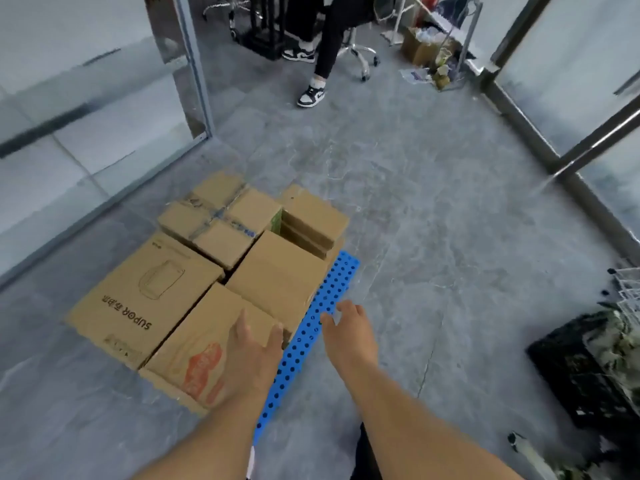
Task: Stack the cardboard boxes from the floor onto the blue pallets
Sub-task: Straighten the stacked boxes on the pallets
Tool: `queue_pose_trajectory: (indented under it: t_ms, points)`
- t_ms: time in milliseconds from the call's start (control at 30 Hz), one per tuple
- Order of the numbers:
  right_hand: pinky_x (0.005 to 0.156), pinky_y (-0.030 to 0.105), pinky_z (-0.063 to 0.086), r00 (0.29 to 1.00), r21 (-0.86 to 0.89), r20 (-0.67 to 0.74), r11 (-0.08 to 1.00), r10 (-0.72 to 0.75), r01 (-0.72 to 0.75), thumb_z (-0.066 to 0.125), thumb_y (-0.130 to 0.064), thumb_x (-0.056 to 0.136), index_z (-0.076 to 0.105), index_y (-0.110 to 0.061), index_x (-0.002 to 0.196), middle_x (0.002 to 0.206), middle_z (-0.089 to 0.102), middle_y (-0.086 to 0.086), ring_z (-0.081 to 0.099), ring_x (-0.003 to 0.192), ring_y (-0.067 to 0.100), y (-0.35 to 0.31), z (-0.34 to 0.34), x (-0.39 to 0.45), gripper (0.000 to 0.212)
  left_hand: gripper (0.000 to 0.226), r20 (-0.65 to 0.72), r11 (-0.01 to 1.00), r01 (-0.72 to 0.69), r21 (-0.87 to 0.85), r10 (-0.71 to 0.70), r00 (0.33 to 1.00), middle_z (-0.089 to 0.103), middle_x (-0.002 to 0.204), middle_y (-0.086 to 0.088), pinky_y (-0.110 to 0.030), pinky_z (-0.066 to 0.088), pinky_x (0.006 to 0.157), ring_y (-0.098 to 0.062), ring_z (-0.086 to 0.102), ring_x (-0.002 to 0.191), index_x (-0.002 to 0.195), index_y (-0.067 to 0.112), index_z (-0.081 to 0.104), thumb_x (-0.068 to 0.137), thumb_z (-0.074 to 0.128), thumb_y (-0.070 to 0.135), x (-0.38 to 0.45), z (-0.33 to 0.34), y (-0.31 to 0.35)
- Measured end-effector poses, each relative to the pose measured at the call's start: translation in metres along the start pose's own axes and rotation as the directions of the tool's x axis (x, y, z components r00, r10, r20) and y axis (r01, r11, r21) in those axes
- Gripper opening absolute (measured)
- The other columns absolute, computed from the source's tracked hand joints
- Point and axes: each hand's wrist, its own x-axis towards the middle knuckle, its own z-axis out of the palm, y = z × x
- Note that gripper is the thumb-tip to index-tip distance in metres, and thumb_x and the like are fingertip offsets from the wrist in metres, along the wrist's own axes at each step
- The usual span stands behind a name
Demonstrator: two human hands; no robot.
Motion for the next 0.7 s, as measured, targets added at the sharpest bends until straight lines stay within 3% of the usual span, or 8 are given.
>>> queue_pose_trajectory:
  t_ms: [233,367,533,700]
  points:
    - [0.075,0.028,0.039,0.948,-0.098,0.217,0.962,-0.231,0.256,0.043,-0.035,0.095,0.042,-0.022,0.134,0.135,0.042,-0.002,0.047,0.096,0.012,0.023,-0.018,0.079,0.041,0.071,-0.261,0.968,0.233,-0.098,-0.250,0.932,0.036,0.146,-0.003,-0.040,0.032,0.098,-0.023,0.037,0.129,0.145,0.022,0.028,0.084,0.051,0.051,-0.004,0.042,0.024]
    - [0.074,0.028,0.039,0.913,-0.159,0.282,0.924,-0.296,0.349,0.046,-0.034,0.093,0.043,-0.022,0.133,0.134,0.044,0.000,0.053,0.105,0.018,0.044,-0.030,0.107,0.041,0.065,-0.310,0.936,0.251,-0.248,-0.322,0.894,0.035,0.146,0.003,-0.037,0.035,0.097,-0.021,0.043,0.126,0.143,0.026,0.030,0.086,0.054,0.045,-0.021,0.074,0.022]
    - [0.077,0.032,0.041,0.898,-0.240,0.329,0.894,-0.292,0.379,0.045,-0.034,0.093,0.040,-0.019,0.135,0.138,0.042,0.001,0.054,0.108,0.021,0.072,-0.041,0.126,0.045,0.065,-0.333,0.893,0.303,-0.333,-0.411,0.849,0.030,0.150,0.005,-0.045,0.031,0.109,-0.018,0.031,0.136,0.144,0.027,0.028,0.088,0.053,0.046,-0.043,0.106,0.014]
    - [0.079,0.033,0.043,0.871,-0.259,0.358,0.860,-0.337,0.439,0.047,-0.035,0.093,0.041,-0.017,0.135,0.137,0.044,0.003,0.055,0.108,0.022,0.092,-0.037,0.140,0.046,0.066,-0.374,0.860,0.334,-0.386,-0.476,0.796,0.030,0.151,0.003,-0.038,0.033,0.102,-0.019,0.036,0.133,0.145,0.027,0.026,0.089,0.055,0.044,-0.054,0.141,0.005]
